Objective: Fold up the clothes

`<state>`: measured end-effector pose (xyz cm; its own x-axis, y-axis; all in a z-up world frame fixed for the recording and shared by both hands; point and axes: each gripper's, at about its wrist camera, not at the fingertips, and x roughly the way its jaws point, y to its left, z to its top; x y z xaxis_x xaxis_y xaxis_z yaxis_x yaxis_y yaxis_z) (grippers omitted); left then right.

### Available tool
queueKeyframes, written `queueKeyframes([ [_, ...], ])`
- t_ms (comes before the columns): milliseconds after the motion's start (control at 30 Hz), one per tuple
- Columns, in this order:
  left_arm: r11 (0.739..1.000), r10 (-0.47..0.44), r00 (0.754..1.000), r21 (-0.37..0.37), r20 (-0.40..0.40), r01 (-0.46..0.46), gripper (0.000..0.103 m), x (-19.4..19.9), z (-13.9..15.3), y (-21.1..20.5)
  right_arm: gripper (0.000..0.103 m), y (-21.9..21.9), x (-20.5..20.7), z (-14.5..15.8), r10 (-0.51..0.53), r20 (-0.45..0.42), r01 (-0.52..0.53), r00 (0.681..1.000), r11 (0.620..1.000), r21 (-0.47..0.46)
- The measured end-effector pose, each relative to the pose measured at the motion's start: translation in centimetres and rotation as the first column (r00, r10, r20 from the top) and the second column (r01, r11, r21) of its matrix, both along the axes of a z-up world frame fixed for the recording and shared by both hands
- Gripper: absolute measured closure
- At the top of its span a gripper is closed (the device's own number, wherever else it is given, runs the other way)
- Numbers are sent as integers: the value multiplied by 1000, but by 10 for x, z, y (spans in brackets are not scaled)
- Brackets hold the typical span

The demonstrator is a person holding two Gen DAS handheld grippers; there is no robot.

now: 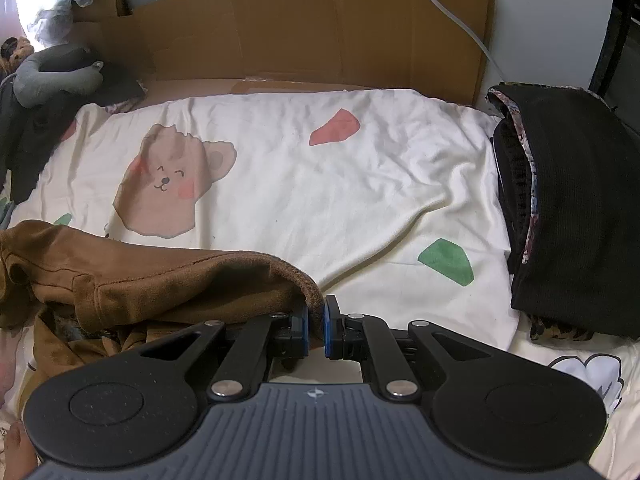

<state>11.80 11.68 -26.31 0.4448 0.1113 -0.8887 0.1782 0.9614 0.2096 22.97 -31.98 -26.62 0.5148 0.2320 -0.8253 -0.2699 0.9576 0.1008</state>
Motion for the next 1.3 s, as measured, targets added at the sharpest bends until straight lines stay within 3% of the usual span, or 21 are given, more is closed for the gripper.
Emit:
queueKeyframes([
  [333,993,-94,996,67,-10,94,56,-5,-19,-8,97,2,0,-1,5,-4,-5,1000,1000,-11],
  [500,990,-100,995,101,-11,101,68,-2,-28,-7,97,-1,3,-4,17,-1,-18,1000,1000,-12],
  [733,986,-118,993,121,3,117,77,3,-30,-6,97,1,4,-5,18,-3,-18,1000,1000,-17],
  [767,986,-113,994,124,6,111,83,4,-30,-5,97,1,4,-4,19,-2,-19,1000,1000,-18],
  [867,987,-95,995,130,30,90,88,5,-25,-3,97,2,4,-3,21,3,-21,1000,1000,-20],
  [1100,989,-33,989,150,143,12,90,8,3,12,97,2,7,1,16,21,-15,1000,1000,-27],
  [1300,983,61,978,160,200,-94,91,35,15,37,97,9,19,14,53,50,-50,997,997,-60],
])
